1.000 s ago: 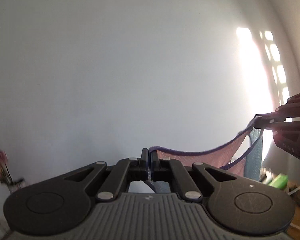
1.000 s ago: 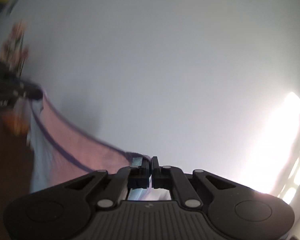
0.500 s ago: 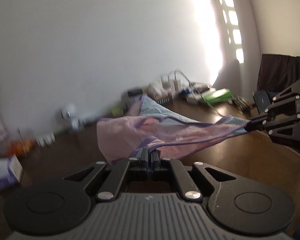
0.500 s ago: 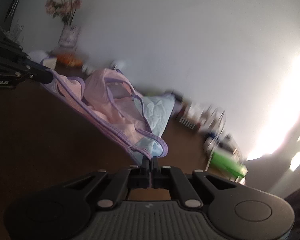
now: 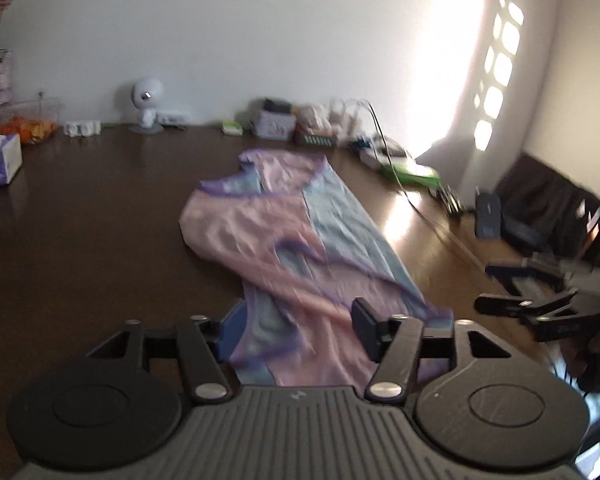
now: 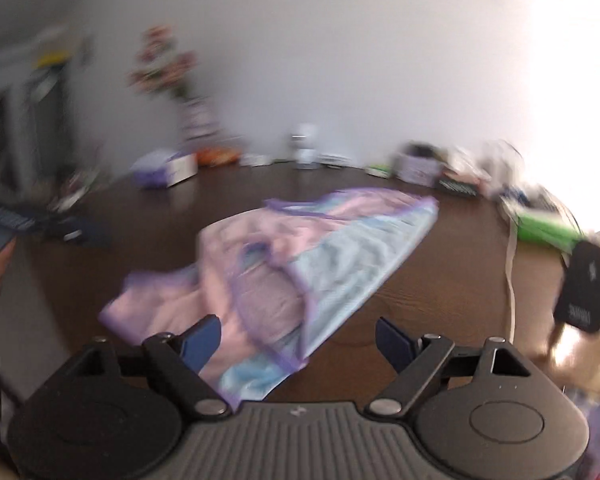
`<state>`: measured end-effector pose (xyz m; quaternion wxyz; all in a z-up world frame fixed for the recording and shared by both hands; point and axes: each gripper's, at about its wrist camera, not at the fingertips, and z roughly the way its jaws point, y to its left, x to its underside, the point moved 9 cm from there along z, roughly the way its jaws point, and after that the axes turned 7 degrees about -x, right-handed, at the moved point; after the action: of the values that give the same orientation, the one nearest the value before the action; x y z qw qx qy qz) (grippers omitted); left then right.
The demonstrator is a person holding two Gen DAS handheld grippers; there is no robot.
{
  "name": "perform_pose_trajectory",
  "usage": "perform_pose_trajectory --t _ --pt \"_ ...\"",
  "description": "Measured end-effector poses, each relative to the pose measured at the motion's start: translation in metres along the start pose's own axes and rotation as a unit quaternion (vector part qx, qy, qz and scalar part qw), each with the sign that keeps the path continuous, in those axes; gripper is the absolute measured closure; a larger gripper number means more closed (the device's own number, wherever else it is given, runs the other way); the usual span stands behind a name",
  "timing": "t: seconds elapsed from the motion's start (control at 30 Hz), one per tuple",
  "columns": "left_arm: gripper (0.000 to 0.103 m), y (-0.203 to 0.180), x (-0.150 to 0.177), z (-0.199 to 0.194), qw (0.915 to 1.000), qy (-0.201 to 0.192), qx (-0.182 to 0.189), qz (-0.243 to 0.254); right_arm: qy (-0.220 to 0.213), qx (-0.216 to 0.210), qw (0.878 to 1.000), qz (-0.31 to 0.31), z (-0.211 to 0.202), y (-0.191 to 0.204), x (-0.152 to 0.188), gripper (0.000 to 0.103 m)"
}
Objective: Fold clothes
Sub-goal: 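Open both grippers and smooth the top flat along the table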
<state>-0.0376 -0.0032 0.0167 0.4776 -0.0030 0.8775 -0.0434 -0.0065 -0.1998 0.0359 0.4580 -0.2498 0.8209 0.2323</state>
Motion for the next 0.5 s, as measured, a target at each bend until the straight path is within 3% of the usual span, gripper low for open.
perform_pose_trajectory --t 0.17,0.33,0.5 --pt "0.034 0.006 0.004 0.039 0.9989 0.029 -0.036 -0.001 0.028 0.155 0.984 0.084 0.05 -0.06 0.001 0.019" --pt "0.033 0.006 0.01 0.073 0.9973 0.056 -0.049 0.005 0.083 0.193 0.973 0.1 0.081 -0.089 0.015 0.012" --pt "0.028 0.006 0.01 0.086 0.9965 0.062 -0.057 0.004 0.073 0.183 0.976 0.092 0.087 -0.092 0.02 0.0"
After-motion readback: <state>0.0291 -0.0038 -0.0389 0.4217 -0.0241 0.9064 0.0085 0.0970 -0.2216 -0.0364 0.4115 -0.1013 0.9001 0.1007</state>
